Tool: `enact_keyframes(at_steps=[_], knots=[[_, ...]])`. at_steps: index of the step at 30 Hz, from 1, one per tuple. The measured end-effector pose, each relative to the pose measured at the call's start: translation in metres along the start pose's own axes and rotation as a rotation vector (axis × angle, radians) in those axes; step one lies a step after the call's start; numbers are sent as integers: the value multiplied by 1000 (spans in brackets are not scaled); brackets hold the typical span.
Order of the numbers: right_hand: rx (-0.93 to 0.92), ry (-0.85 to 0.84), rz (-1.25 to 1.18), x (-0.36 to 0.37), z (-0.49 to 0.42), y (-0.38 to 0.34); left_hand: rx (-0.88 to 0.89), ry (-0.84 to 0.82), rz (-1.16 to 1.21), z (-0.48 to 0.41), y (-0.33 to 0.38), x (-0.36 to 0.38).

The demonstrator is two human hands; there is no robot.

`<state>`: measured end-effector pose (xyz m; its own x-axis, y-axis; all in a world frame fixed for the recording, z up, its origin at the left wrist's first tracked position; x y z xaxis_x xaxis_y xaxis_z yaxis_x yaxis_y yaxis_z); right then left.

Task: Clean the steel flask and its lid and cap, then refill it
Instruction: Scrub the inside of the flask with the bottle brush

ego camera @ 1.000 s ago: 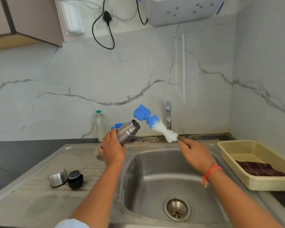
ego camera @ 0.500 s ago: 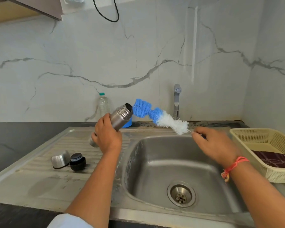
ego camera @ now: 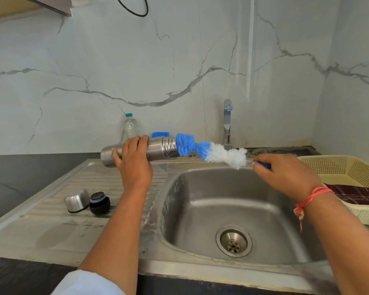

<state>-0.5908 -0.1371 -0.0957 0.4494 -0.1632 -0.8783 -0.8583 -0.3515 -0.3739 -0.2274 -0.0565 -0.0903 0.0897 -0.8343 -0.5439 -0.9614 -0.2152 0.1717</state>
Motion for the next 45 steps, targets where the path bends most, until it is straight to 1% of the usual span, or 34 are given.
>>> enact_keyframes(at_steps=[3, 7, 11, 15, 22, 27, 30, 34, 37, 45], knots=[[-25, -6, -22, 3, -3, 1, 22, -9, -4, -1, 2, -1], [-72, 16, -10, 4, -7, 1, 48, -61, -17, -1, 6, 3], [-128, 98, 72, 3, -10, 1, 159, -108, -31, 1, 18, 7], [-164, 175, 113, 2, -10, -2, 184, -119, -36, 1, 22, 8], [-170, 182, 174, 2, -11, -4, 222, -103, -50, -1, 27, 5], [-149, 79, 156, 8, -10, -3, 228, -111, -38, -2, 26, 5], [-193, -13, 160, 21, -5, -20, 275, -131, -19, 0, 41, 8], [-193, -23, 139, 25, -4, -30, 290, -127, -6, 2, 51, 9], [-170, -69, 143, 31, -2, -25, 326, -136, 2, 3, 54, 12], [-171, -199, -46, 49, -7, -20, 420, -107, 12, 4, 70, 9]])
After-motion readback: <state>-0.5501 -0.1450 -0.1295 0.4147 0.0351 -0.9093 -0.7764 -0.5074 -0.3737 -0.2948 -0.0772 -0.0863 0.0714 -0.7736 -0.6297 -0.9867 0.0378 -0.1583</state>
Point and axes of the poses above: each hand's wrist, its own z-axis away from the middle knuckle, its own x-axis out of the palm, y = z × x, the point moved 8 cm from there along -z, towards the middle knuckle, and after that the axes turned 6 degrees about x, right-handed, at the moved point
